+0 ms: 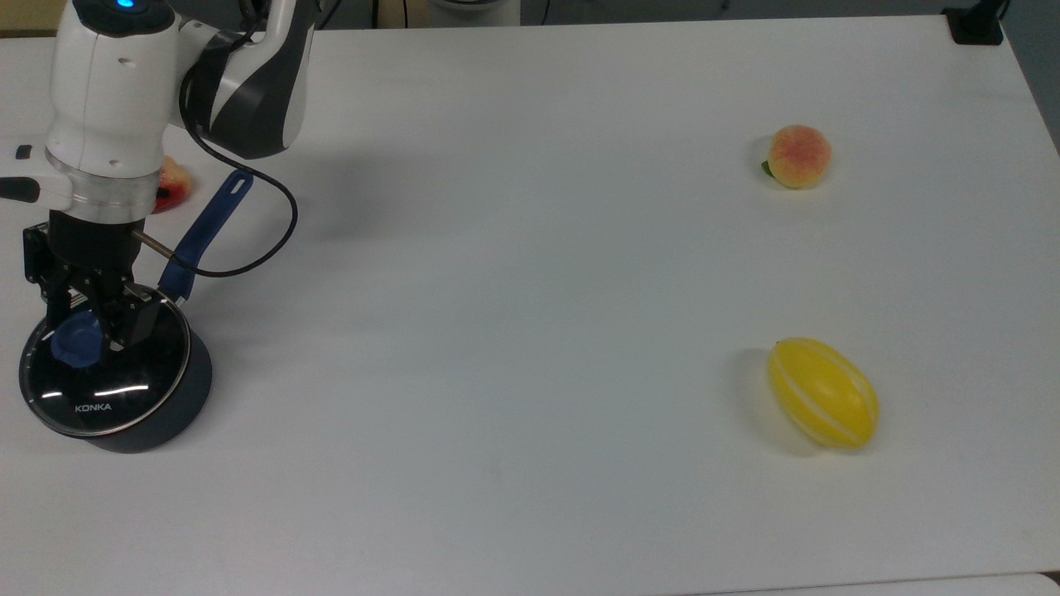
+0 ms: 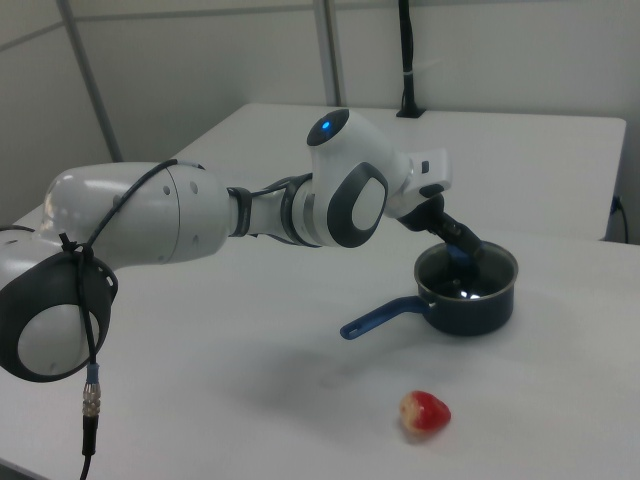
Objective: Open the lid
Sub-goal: 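Close the gripper on the blue knob of the glass lid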
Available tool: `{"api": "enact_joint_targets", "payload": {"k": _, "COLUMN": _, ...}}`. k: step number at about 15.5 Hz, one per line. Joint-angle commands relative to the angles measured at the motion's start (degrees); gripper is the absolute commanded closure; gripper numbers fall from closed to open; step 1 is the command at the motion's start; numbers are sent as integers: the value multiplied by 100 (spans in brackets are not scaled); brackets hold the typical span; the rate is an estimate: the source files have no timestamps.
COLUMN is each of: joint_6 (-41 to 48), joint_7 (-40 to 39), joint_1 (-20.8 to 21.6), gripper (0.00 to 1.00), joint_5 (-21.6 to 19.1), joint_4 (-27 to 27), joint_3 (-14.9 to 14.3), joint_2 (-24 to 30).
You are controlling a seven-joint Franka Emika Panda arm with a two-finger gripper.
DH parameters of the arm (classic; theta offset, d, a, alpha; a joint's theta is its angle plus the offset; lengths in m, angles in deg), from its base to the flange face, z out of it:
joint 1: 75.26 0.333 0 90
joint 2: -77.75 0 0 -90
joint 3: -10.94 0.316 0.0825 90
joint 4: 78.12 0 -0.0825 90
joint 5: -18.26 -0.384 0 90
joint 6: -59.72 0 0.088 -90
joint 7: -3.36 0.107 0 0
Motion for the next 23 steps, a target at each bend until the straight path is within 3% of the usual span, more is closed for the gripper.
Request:
{"api": "enact_joint_targets", "payload": {"k": 1, "joint_6": -124, "joint_7": 127, "joint_1": 21, "gripper": 33, "joint_5": 162, "joint_4": 87, "joint_3": -56, "joint_2": -99}}
{"api": "enact_joint_targets", "payload": {"k": 8, "joint_6": -115, "joint_7": 119, "joint_1": 29, "gripper": 77, "joint_5": 197, "joint_4": 79, "joint_3": -38, "joint_2": -82}}
{"api": "enact_joint_targets", "payload": {"k": 12, "joint_6": -106, "joint_7": 110, "joint_1": 38, "gripper": 86, "joint_5": 206, "joint_4": 70, "joint_3": -38, "joint_2": -11}}
{"api": "enact_joint_targets", "payload": {"k": 18, "joint_6": -80, "joint_7": 92, "joint_1": 56, "gripper": 89, "joint_5": 197, "joint_4": 61, "joint_3": -3, "joint_2": 111}}
{"api": "enact_joint_targets", "payload": {"k": 23, "joint_6": -27, "joint_7": 110, "joint_1": 126, "gripper": 90, "joint_5": 162, "joint_4": -185, "joint_3": 41, "joint_2": 682}}
